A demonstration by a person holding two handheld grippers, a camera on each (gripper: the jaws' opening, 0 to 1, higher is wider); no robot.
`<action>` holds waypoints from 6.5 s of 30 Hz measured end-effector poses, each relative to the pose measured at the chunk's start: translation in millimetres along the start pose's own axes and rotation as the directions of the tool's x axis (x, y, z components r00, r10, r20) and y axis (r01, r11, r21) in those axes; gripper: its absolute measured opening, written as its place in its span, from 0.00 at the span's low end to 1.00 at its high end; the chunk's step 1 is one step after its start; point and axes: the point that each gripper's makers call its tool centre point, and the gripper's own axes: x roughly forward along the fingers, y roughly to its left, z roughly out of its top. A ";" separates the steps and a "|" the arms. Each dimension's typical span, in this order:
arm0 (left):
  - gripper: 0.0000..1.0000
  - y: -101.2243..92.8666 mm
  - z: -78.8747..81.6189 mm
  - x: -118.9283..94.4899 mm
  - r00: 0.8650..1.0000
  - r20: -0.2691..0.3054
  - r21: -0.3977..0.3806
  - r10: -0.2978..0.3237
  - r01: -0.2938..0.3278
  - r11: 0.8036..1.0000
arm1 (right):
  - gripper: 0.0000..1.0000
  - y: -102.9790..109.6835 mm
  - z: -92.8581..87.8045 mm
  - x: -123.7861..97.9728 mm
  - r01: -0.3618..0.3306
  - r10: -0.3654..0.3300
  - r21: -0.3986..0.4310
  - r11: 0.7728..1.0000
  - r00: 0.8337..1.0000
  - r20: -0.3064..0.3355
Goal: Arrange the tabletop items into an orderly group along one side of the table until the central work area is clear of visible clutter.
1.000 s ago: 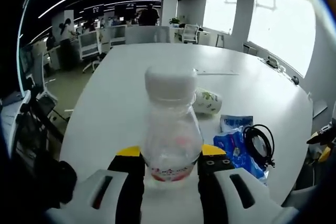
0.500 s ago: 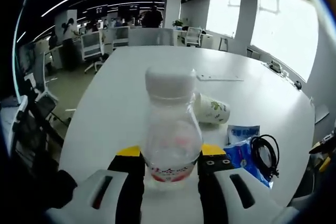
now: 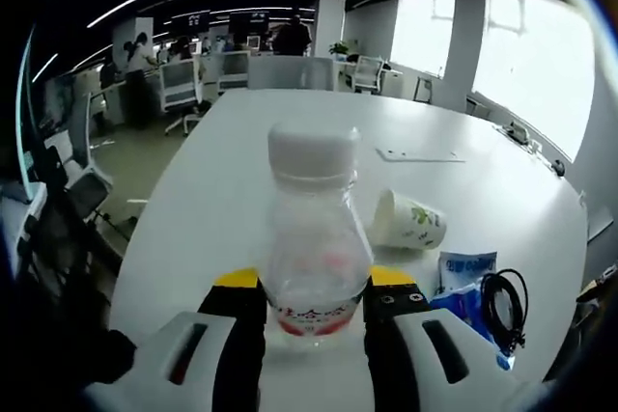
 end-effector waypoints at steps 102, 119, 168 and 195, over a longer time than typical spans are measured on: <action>0.40 -38.1 -98.0 -122.2 1.000 -0.027 -0.151 0.001 -0.005 0.989 | 0.52 4.3 -4.2 -1.5 -0.053 0.051 0.015 0.999 0.996 0.070; 0.41 -48.5 -118.2 -134.0 0.999 -0.047 -0.180 -0.028 0.019 0.983 | 0.50 8.0 12.2 34.2 -0.084 0.084 -0.025 0.996 0.996 0.012; 0.45 -55.9 -121.1 -147.1 0.997 -0.058 -0.168 -0.051 0.041 0.985 | 0.44 -25.9 191.2 198.6 -0.104 0.084 -0.320 0.942 0.994 -0.077; 0.44 -46.1 -128.2 -148.5 0.994 -0.105 -0.184 -0.026 0.006 0.983 | 0.40 -45.6 171.2 280.1 -0.184 -0.038 -0.623 0.760 0.945 -0.325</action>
